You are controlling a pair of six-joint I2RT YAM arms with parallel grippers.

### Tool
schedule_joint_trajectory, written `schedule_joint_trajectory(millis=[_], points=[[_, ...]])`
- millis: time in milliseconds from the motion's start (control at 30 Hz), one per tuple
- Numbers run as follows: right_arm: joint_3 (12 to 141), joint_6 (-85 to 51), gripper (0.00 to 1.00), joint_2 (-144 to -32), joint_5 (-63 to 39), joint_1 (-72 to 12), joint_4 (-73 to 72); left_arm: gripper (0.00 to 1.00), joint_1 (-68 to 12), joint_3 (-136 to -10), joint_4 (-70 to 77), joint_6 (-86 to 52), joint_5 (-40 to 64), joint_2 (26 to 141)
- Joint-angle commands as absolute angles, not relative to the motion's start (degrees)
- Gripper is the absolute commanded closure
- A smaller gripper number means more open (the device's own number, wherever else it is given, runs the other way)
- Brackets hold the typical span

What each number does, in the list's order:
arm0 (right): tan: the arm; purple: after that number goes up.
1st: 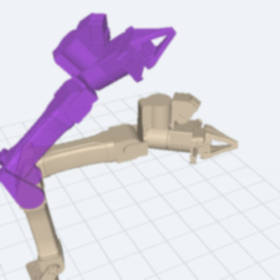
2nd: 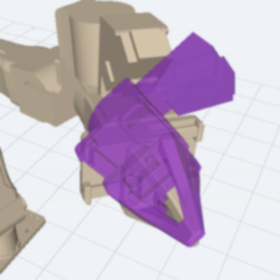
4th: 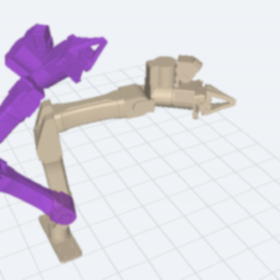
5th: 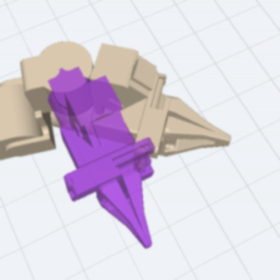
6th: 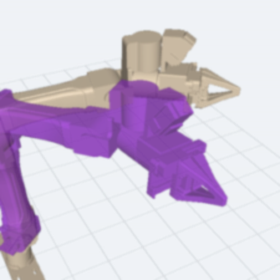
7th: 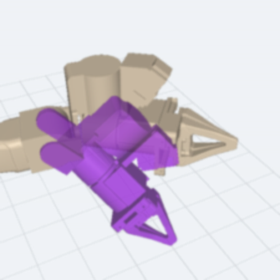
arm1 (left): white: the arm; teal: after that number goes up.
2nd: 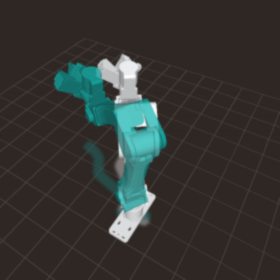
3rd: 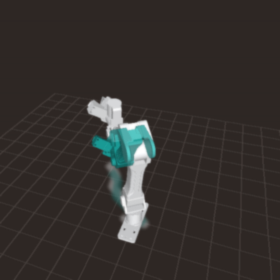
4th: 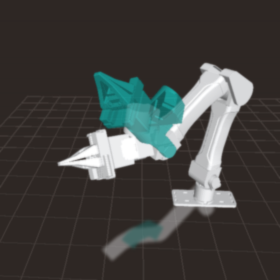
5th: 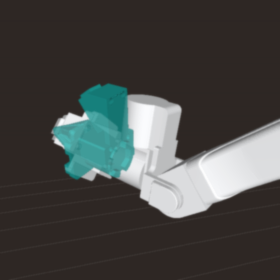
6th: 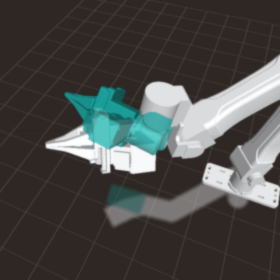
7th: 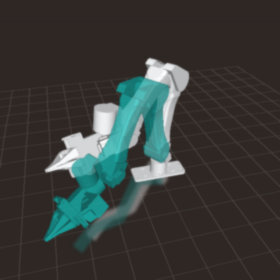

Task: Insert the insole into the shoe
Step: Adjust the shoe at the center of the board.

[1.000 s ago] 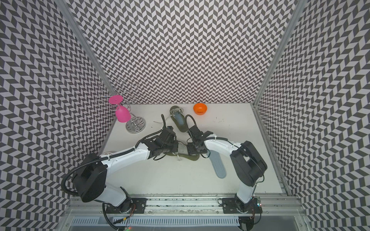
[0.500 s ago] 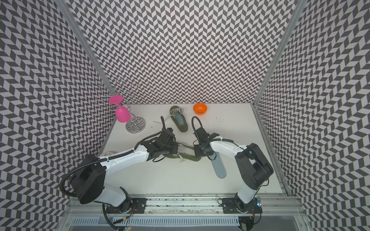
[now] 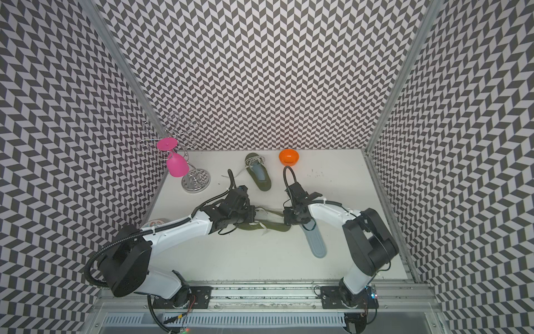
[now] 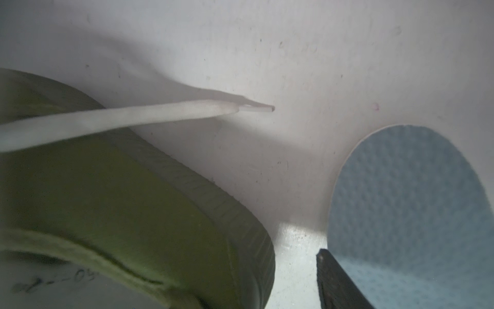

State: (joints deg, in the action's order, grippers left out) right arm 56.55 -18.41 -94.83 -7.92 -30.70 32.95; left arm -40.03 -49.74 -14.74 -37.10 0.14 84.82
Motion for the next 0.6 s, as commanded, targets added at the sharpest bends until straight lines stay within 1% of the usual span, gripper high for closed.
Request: schedule_joint_trajectory(millis=[0, 133, 267, 433, 567], points=[[54.7, -17.4, 0.45, -95.1, -6.5, -28.9, 33.4, 1.00, -38.5, -49.5, -14.8, -36.4, -4.3, 82.9], [54.9, -17.3, 0.45, -94.3, -7.1, -28.3, 33.4, 1.00, -37.9, -49.3, -14.7, -35.9, -4.5, 82.6], [57.4, -17.6, 0.45, -93.8, -11.1, -28.9, 33.2, 1.00, -38.5, -50.7, -14.3, -34.9, -1.9, 84.2], [60.6, -17.6, 0.41, -91.9, -15.9, -29.6, 33.4, 0.99, -39.6, -52.3, -15.0, -33.8, -1.2, 85.8], [61.7, -16.1, 0.35, -91.0, -19.0, -29.3, 34.7, 0.98, -39.6, -52.2, -15.0, -33.3, -0.9, 85.8]])
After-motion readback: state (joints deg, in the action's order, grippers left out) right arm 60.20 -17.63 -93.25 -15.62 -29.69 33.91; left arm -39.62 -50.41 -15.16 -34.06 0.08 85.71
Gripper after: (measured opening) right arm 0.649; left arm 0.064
